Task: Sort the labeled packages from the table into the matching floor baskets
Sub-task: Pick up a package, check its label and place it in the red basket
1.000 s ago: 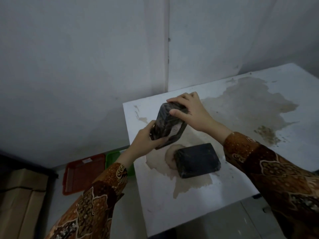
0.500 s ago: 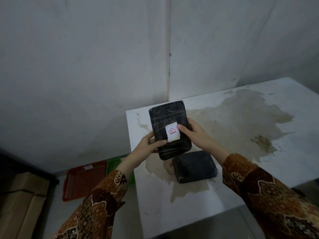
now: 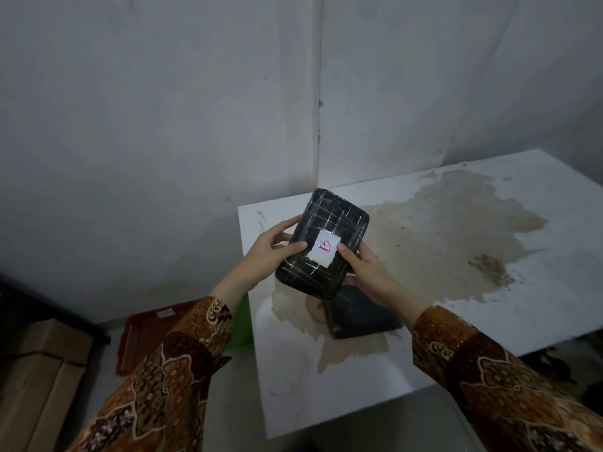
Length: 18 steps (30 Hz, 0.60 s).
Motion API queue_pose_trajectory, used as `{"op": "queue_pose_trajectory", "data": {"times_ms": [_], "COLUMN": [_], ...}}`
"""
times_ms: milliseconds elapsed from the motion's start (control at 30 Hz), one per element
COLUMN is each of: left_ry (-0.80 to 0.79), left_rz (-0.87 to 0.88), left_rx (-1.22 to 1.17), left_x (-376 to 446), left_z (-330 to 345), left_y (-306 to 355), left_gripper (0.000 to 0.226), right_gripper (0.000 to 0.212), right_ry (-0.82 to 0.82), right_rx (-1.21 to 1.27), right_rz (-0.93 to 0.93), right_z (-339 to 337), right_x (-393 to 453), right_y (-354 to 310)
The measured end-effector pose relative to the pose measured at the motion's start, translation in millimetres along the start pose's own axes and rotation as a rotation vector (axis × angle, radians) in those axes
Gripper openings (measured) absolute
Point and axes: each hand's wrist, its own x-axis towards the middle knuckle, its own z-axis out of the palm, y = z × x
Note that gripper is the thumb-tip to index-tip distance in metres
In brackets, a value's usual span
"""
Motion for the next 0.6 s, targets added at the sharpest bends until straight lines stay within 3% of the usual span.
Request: {"op": "queue_pose_trajectory", "data": {"times_ms": [133,200,333,433,533,600], "left_ry": [-0.088,-0.174,-0.282,-0.008,0.442,0.592], "left_rz": [-0.043,-0.062,-0.091,-0.049,-0.051,-0.074], "left_rx": [0.109,0.208,0.350,0.283,0.025,-0.192], "left_x": [-0.3,-1.1,-5.3,-14.2,-34.2,-53.1], "left_z": [-11.6,-19.3,-24.4,-18.2,-0.3,11.9], "left_y": [19.9,34.2,54.8,50.0,26.9,7.7], "left_gripper": [0.038,0.033,0.035,0.041,0.047,0.047], "right_gripper": [0.073,0.074,0.042,0.023,0.028,0.031], "right_ry": [0.033,-0.003,-0.165,-0.067,0.066,0.115], "right_rx": [-0.129,-0.164,-0.384,-0.374,-0.308,-0.291], "right_rz": [-0.065,-0.086,-0.108,-0.205,-0.263,-0.264], "right_z": [-10.3,-19.4,-15.2,-5.3,8.0,23.7], "right_x": [-0.4,0.0,-8.4,-12.2,-16.7,-21.4], "right_y": [-14.4,-27.7,-50.5,-46.7,-30.9,-16.5]}}
